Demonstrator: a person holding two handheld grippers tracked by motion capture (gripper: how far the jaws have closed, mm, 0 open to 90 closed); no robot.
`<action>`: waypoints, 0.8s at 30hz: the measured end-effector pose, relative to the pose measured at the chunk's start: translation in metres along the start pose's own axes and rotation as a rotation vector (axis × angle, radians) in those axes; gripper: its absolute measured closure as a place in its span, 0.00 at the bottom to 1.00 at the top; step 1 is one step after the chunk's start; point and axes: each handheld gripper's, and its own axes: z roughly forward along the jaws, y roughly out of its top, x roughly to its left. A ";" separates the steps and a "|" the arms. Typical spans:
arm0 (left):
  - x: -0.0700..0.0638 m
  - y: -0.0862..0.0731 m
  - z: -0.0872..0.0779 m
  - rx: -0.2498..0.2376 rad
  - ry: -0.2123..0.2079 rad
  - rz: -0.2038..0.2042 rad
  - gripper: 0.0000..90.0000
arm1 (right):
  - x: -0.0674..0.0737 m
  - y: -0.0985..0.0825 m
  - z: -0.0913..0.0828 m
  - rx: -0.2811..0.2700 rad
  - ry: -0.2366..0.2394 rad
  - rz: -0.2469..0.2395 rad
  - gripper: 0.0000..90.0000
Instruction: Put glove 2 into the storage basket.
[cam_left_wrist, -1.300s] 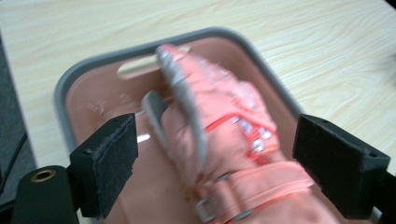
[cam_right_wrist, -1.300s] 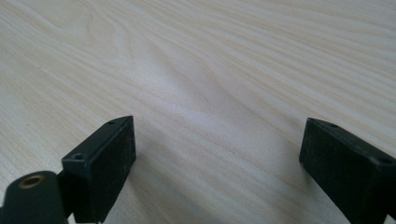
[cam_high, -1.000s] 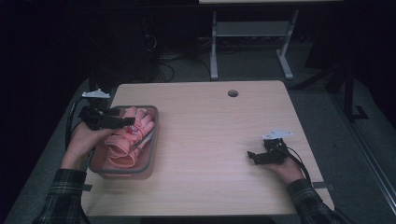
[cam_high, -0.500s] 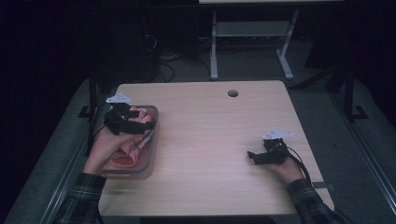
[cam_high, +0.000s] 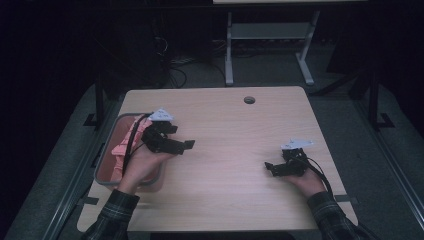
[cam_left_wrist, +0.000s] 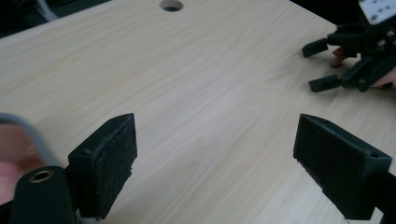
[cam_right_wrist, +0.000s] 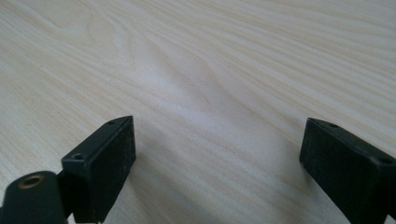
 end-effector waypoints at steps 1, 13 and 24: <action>-0.004 -0.001 0.004 0.000 -0.007 0.002 0.14 | 0.000 0.000 0.000 -0.001 -0.001 -0.002 0.11; -0.045 -0.025 0.054 0.065 -0.029 0.104 0.15 | 0.000 0.000 0.000 -0.002 -0.001 -0.008 0.11; -0.059 -0.052 0.091 0.107 -0.014 0.159 0.15 | 0.000 0.000 0.000 -0.003 -0.001 -0.011 0.11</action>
